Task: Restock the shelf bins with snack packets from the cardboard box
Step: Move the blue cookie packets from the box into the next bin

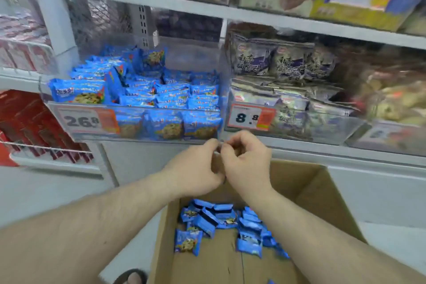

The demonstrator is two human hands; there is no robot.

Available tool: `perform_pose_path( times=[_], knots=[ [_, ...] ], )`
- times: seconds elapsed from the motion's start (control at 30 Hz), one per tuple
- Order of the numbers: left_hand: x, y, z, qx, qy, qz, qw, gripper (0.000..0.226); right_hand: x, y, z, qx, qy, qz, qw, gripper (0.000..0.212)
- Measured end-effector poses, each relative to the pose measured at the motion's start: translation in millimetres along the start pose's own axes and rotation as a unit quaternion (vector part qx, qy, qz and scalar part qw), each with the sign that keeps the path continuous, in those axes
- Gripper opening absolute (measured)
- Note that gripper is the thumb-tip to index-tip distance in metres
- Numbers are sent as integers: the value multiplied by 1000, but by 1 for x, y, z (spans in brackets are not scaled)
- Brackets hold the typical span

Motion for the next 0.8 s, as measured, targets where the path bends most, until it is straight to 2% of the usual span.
perform_pose_path(
  times=[0.07,0.13,0.2,0.27,0.33,0.37,0.47,0.57,0.63,0.67,0.73,0.8],
  knots=[
    [-5,21,7,-91,-8,35,995,53,38,-4,-25,-10,64,-13,998,34],
    [-12,36,11,-170,-25,64,983,55,81,-6,-47,-32,152,-38,987,28],
    [-22,49,12,-233,-42,90,967,54,126,-3,-74,-99,244,-111,958,20],
    [-31,61,11,-286,-55,117,950,56,168,7,-112,-252,289,-211,899,13],
    [-38,71,10,-329,-63,136,932,57,195,26,-151,-438,271,-273,813,7],
    [-39,72,9,-343,-61,144,926,57,203,35,-166,-506,244,-285,776,12],
    [-49,74,9,-370,-74,132,917,56,212,67,-204,-638,209,-285,684,22],
    [-53,73,7,-367,-87,122,918,52,217,91,-230,-691,173,-300,635,44],
    [-53,71,8,-365,-92,105,921,49,223,95,-238,-701,99,-358,609,68],
    [-53,70,8,-365,-94,96,921,47,224,95,-240,-700,61,-390,595,72],
    [-52,67,9,-364,-97,85,923,46,224,94,-244,-684,31,-423,594,64],
    [-52,65,10,-358,-102,71,925,45,228,90,-241,-670,85,-411,613,43]
  ],
)
Point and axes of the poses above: each hand's wrist, its own z-axis towards the middle knuckle, its own y-axis out of the palm, x = y × z, the point moved 1 cm from there along z, towards the middle knuckle, and after that the axes turned 5 degrees about -x, right-handed, at the moved point
